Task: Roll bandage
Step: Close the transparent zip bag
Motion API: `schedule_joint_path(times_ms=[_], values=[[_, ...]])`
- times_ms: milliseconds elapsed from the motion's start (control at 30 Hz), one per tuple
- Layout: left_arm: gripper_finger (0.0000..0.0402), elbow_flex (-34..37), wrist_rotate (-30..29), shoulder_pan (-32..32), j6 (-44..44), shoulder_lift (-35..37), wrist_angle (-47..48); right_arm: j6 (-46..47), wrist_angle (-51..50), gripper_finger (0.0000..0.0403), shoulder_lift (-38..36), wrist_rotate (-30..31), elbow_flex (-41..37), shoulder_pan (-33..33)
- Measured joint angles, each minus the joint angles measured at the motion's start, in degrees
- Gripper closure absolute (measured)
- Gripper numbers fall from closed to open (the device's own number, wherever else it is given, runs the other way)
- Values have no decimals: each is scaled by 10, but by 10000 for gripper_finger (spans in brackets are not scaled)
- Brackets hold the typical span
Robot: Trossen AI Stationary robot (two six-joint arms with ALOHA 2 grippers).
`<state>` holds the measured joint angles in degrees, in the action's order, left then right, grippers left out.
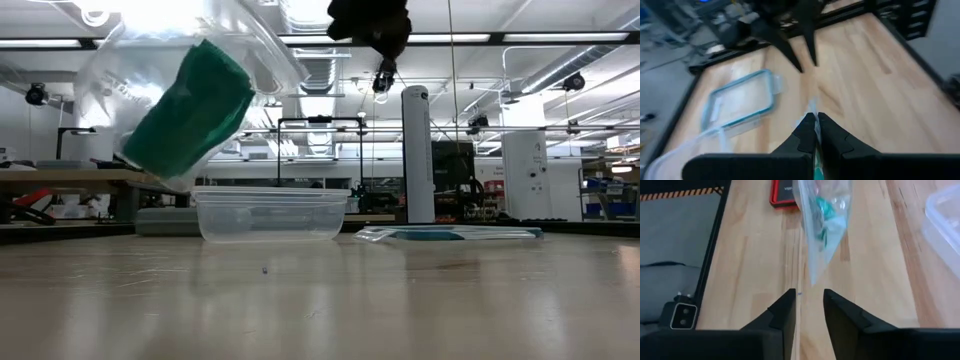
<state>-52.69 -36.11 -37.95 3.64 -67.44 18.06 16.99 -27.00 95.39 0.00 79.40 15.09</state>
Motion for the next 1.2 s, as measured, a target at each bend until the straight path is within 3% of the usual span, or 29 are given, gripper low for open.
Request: schedule_joint_path(times_ms=[333, 633, 1000, 1200], values=[[401, 0, 6, 0, 4, -10, 46, -150, 176, 315, 2, 9, 0, -1], [401, 0, -6, 0, -3, -10, 39, -81, 216, 344, 2, 30, 1, -1], [401, 0, -8, 6, -24, -10, -6, -68, 225, 262, 32, 30, 0, -1], [401, 0, -9, 23, -31, -10, -22, -74, 231, 253, 33, 45, 6, -1]])
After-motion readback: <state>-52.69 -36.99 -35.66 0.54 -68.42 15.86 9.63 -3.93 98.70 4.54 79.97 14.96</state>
